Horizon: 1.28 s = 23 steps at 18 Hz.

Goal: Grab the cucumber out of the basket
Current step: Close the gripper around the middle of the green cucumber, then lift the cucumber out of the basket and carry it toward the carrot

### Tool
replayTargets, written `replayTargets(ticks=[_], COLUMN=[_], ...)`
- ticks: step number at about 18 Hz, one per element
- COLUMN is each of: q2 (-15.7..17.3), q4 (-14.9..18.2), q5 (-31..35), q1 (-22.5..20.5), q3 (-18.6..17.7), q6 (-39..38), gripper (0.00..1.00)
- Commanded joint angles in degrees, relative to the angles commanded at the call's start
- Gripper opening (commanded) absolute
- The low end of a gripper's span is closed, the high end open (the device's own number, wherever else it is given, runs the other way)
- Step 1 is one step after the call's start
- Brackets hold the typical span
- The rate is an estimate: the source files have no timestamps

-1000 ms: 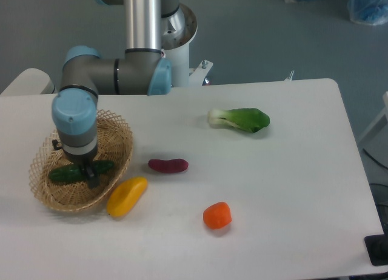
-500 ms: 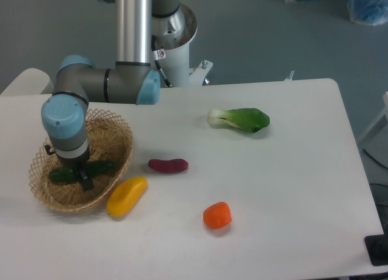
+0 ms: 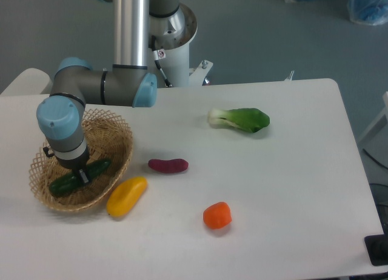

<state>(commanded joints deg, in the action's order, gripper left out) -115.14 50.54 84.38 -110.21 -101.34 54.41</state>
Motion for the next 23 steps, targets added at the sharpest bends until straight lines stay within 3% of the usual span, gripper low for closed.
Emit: replayTargets(ticks=[5,9,15,23], q2=[2.0,1.9,1.1,-6.2], q4=[2.4,9.5,15.4,14.9], q5=[-1.0,-1.1,-6.1,-3.0], q1=[-1.0,-5.5,-11.9,-19.8], q3=[1.7,6.6,14.5,20.9], q6=[0.2,0.9,1.1,8.2], gripper=[0.25,0.27,0.27,0.27])
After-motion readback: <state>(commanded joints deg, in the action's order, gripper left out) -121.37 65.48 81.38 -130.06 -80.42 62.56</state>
